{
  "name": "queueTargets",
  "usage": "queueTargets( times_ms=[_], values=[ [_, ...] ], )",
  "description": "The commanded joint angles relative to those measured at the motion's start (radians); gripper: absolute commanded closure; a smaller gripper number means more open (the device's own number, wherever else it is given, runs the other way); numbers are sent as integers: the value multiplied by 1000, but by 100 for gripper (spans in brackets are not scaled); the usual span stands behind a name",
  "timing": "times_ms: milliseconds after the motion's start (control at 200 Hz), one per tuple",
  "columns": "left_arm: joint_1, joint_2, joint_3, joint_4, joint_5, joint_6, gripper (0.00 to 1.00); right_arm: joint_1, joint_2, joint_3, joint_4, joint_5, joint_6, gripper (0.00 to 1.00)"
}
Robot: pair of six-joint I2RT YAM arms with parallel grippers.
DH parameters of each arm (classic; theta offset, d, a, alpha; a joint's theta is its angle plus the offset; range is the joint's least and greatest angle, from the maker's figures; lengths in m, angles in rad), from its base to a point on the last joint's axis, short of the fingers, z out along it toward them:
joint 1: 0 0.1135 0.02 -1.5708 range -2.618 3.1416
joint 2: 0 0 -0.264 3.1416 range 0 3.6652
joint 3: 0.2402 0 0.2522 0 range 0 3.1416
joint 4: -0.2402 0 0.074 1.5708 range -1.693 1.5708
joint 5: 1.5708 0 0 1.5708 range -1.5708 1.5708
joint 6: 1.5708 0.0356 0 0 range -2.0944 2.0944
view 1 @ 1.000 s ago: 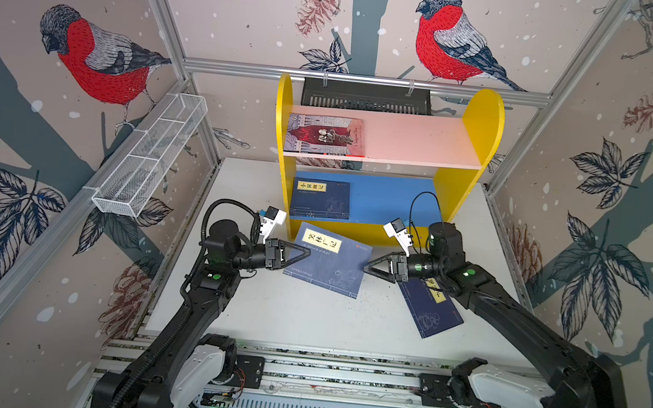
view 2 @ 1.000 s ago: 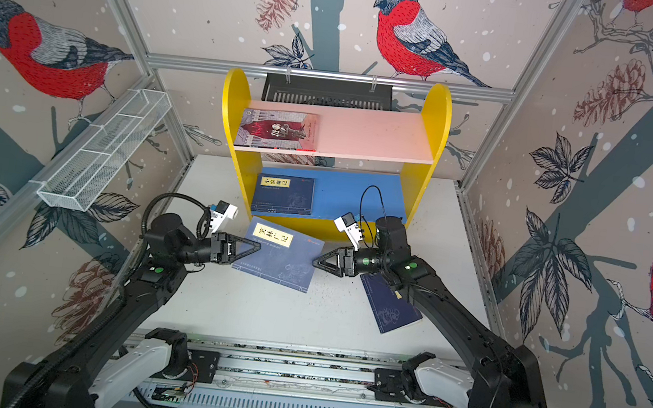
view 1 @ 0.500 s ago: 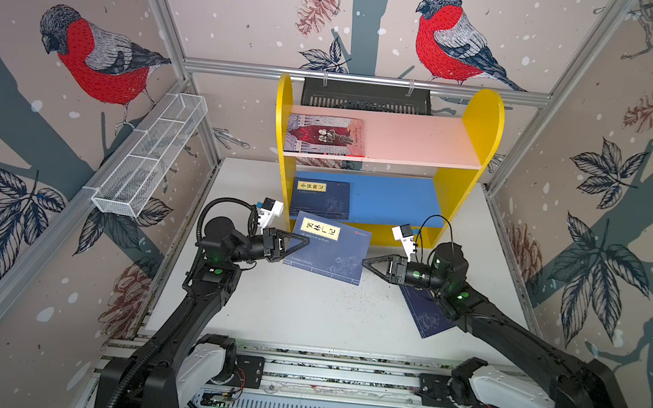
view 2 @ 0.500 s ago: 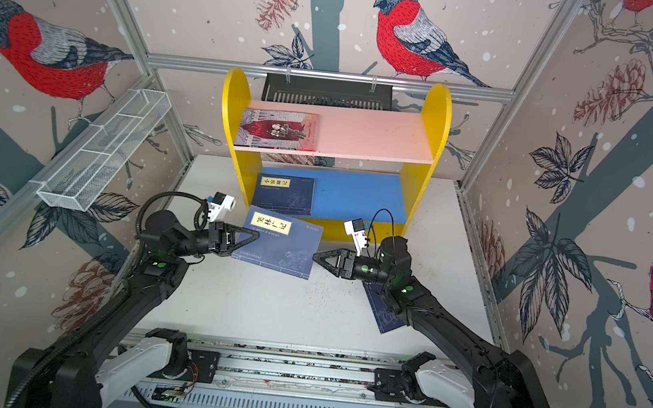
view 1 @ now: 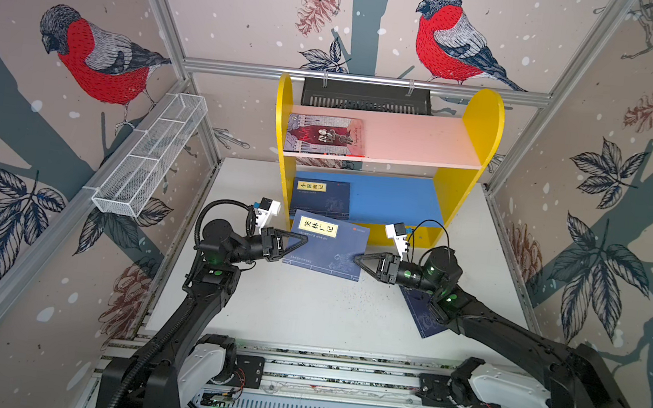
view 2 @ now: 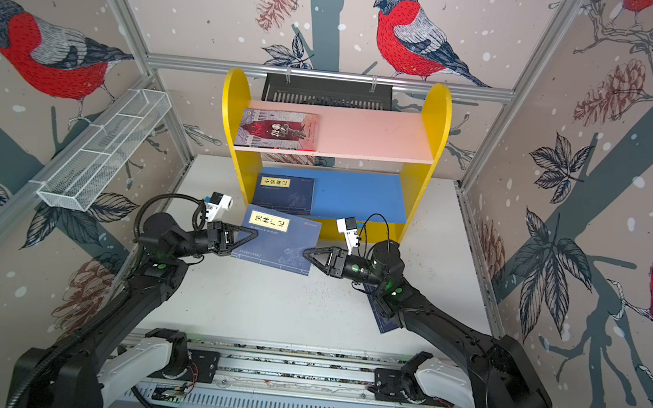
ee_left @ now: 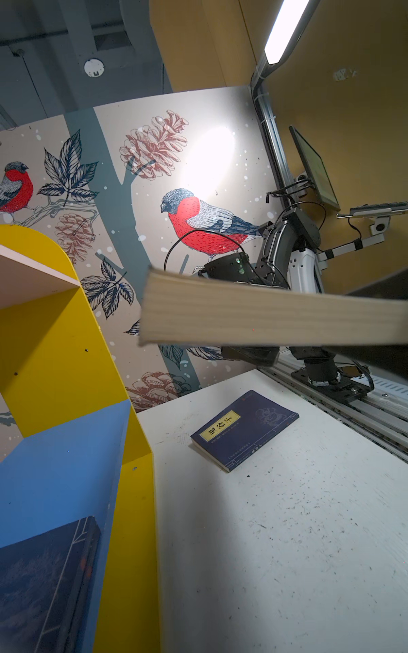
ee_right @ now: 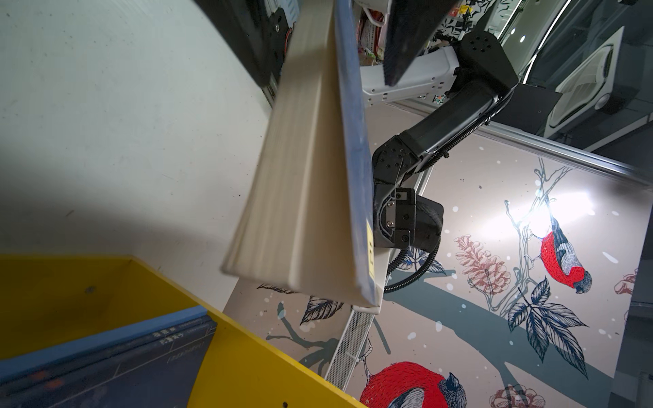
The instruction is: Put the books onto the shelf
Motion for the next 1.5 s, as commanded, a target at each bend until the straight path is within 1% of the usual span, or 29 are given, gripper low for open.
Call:
queueTargets(
  times_ms=[0, 130, 250, 345, 365, 515, 620, 710, 801, 836, 861, 886, 931, 961, 1016, 1076, 1126, 1181, 1301, 1491],
  values=[
    [8, -17, -16, 77, -15, -17, 100, 1, 8, 7, 75, 17, 18, 58],
    [9, -35, -34, 77, -28, -17, 100, 7, 42, 14, 113, 5, 34, 63],
    [11, -40, -39, 77, -34, -21, 100, 13, 75, 27, 130, -2, 38, 65],
    [15, -36, -37, 78, -35, -25, 100, 15, 79, 35, 149, -6, 41, 68],
    [14, -36, -37, 79, -35, -23, 100, 15, 103, 37, 150, -5, 41, 69],
    [23, -34, -43, 73, -40, -23, 100, 17, 125, 46, 178, -16, 49, 81],
    [32, -32, -50, 71, -48, -23, 100, 17, 137, 47, 207, -28, 61, 87],
    [41, -34, -58, 61, -58, -19, 100, 15, 149, 55, 211, -34, 58, 95],
    [50, -39, -62, 31, -61, -1, 99, 9, 152, 60, 210, -41, 58, 97],
    [53, -42, -61, 16, -65, 10, 96, 6, 152, 61, 209, -44, 57, 98],
    [55, -44, -61, 3, -68, 17, 89, 2, 151, 63, 207, -49, 57, 98],
    [58, -47, -62, -7, -73, 22, 79, -1, 151, 63, 206, -52, 57, 98],
    [65, -49, -63, -30, -82, 34, 53, -15, 146, 66, 198, -62, 55, 98],
    [72, -47, -62, -50, -86, 48, 42, -27, 141, 67, 189, -69, 55, 98],
    [85, -46, -55, -106, -93, 91, 31, -51, 129, 72, 161, -89, 46, 98],
    [102, -53, -44, -178, -105, 137, 22, -81, 113, 78, 121, -105, 33, 98],
    [112, -62, -31, -238, -115, 187, 17, -105, 100, 86, 86, -123, 18, 98],
    [118, -67, -8, -322, -129, 255, 15, -131, 90, 102, 43, -140, -2, 98],
    [125, -69, 39, -452, -170, 374, 14, -179, 88, 145, -53, -177, -48, 99],
    [127, -60, 145, -632, -215, 545, 14, -257, 88, 169, -80, -220, -61, 99]
  ],
)
